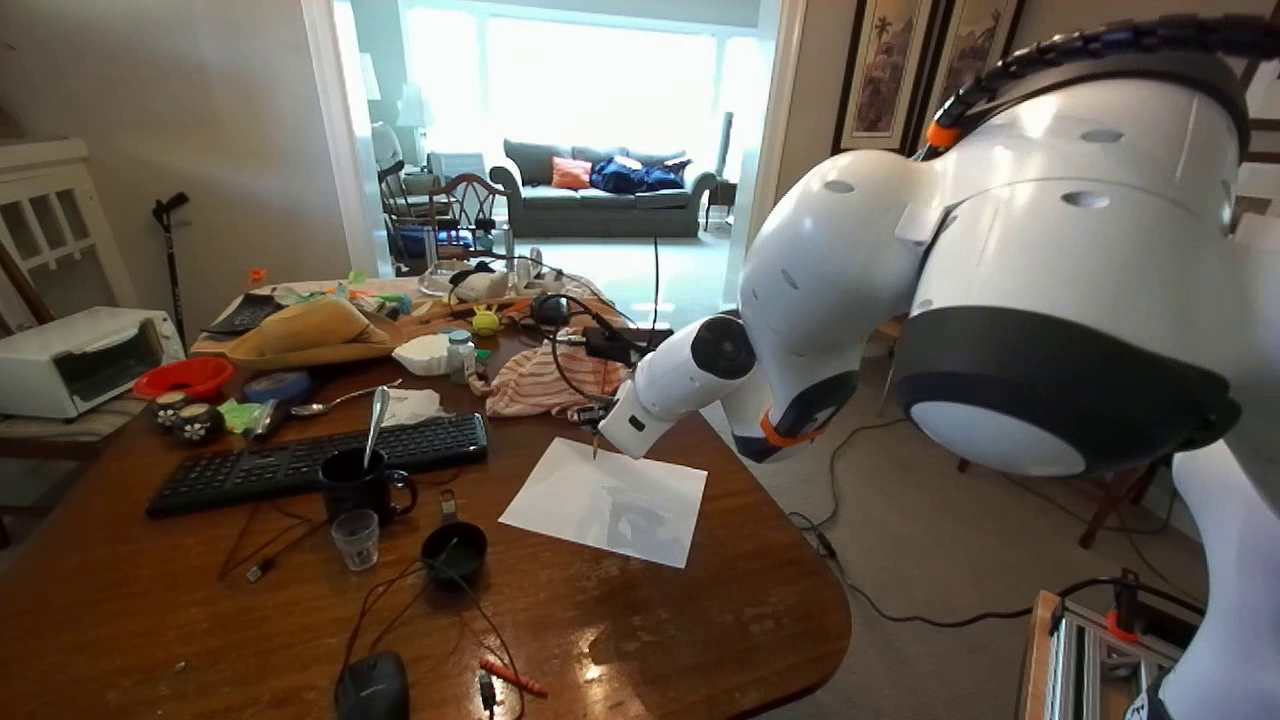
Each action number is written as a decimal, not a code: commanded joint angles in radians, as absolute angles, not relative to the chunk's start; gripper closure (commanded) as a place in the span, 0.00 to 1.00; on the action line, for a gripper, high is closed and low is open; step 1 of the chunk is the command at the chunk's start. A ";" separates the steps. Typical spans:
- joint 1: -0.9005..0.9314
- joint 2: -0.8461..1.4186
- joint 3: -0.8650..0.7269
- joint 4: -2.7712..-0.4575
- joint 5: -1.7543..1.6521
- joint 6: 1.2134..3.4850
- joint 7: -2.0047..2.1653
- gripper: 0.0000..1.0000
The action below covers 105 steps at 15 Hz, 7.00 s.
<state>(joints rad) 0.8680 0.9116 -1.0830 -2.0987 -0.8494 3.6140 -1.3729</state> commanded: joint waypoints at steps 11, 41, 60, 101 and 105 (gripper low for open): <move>0.866 1.028 -0.984 -2.150 -0.425 3.667 -1.753 0.98; 0.815 0.786 -0.774 -2.313 -0.300 3.714 -2.038 0.98; 0.668 0.697 -0.654 -2.338 -0.179 3.685 -2.278 0.98; 0.617 0.745 -0.479 -2.261 0.075 3.698 -2.502 0.98; 0.617 0.732 -0.484 -2.278 0.074 3.693 -2.519 0.98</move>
<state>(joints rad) 0.6269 0.7293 -0.4979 -2.2749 0.0433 3.7089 -2.4707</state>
